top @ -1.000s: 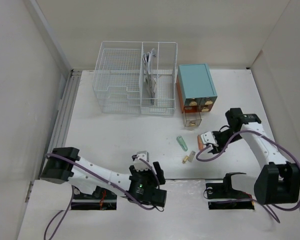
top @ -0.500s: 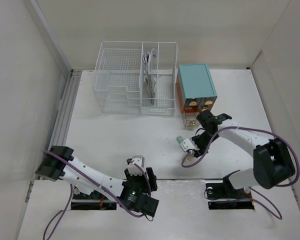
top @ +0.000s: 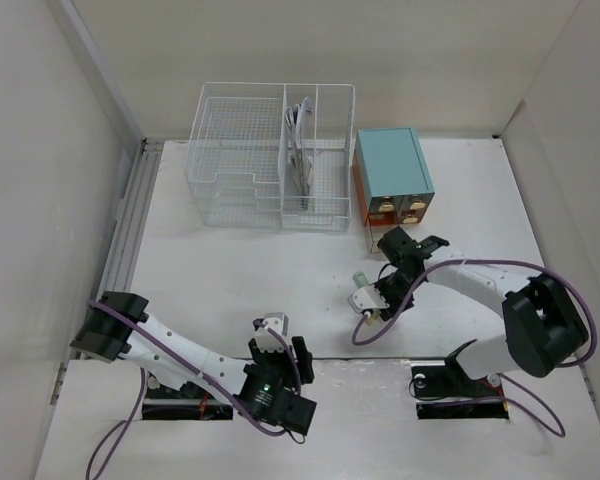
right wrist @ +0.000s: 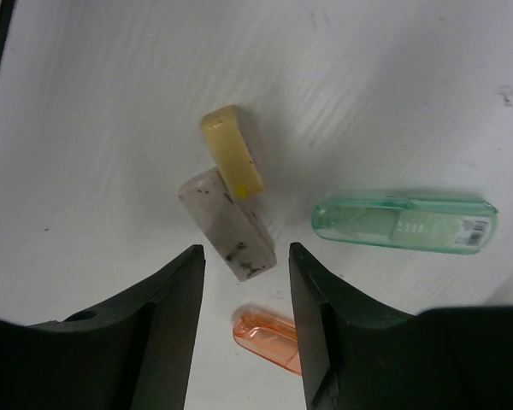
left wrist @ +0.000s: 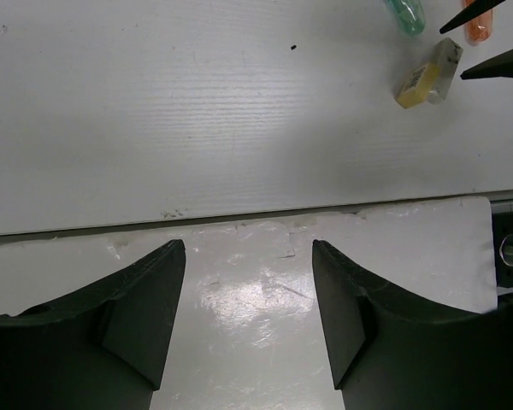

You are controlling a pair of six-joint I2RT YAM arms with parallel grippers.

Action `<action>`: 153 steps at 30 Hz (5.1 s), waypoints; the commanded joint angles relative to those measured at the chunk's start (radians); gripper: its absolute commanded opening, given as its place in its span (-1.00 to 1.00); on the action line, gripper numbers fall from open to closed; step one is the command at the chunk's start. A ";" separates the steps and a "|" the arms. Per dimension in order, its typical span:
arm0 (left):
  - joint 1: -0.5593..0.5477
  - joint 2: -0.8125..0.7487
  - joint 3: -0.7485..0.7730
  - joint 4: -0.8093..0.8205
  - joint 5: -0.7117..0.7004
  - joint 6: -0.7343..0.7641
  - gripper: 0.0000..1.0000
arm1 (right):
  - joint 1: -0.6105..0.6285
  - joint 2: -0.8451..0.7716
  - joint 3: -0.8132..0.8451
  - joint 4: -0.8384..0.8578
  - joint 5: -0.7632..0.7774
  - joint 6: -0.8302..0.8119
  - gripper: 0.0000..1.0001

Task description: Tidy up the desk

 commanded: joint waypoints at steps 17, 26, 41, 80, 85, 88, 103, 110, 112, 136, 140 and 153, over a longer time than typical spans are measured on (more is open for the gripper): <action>-0.005 0.026 0.032 -0.021 -0.077 -0.168 0.17 | 0.095 0.058 -0.016 0.055 0.125 0.159 -0.13; -0.005 0.058 0.093 -0.021 -0.100 -0.109 0.22 | 0.117 0.114 0.023 0.027 0.144 0.199 -0.69; 0.175 0.164 0.119 0.561 -0.175 0.570 0.42 | -0.210 -0.282 0.263 0.113 -0.040 0.692 -1.00; 0.511 0.663 0.493 0.662 0.236 1.027 -0.08 | -0.524 -0.250 0.285 0.181 -0.295 1.047 -1.00; 0.521 0.681 0.493 0.671 0.247 1.027 -0.36 | -0.524 -0.207 0.303 0.159 -0.286 1.026 -1.00; 0.521 0.692 0.493 0.680 0.267 1.036 -0.54 | -0.524 -0.181 0.314 0.138 -0.286 1.006 -1.00; 0.531 0.452 0.412 0.699 0.215 1.018 -0.92 | -0.484 0.123 0.440 0.168 -0.217 0.986 -1.00; 0.582 0.284 0.368 0.775 0.216 1.109 -0.92 | -0.451 0.221 0.487 0.227 -0.166 1.033 -1.00; 0.611 0.263 0.342 0.810 0.248 1.143 -0.92 | -0.438 0.235 0.497 0.253 -0.154 1.046 -1.00; 0.903 0.437 0.510 1.151 0.609 1.378 -0.99 | -0.466 0.042 0.460 0.244 -0.182 1.093 -0.43; 0.939 0.512 0.579 1.191 0.690 1.378 -0.99 | -0.553 -0.054 0.434 0.234 -0.232 1.113 -1.00; 0.979 0.750 0.774 1.145 0.727 1.389 -0.97 | -0.630 -0.186 0.352 0.198 -0.335 1.101 -1.00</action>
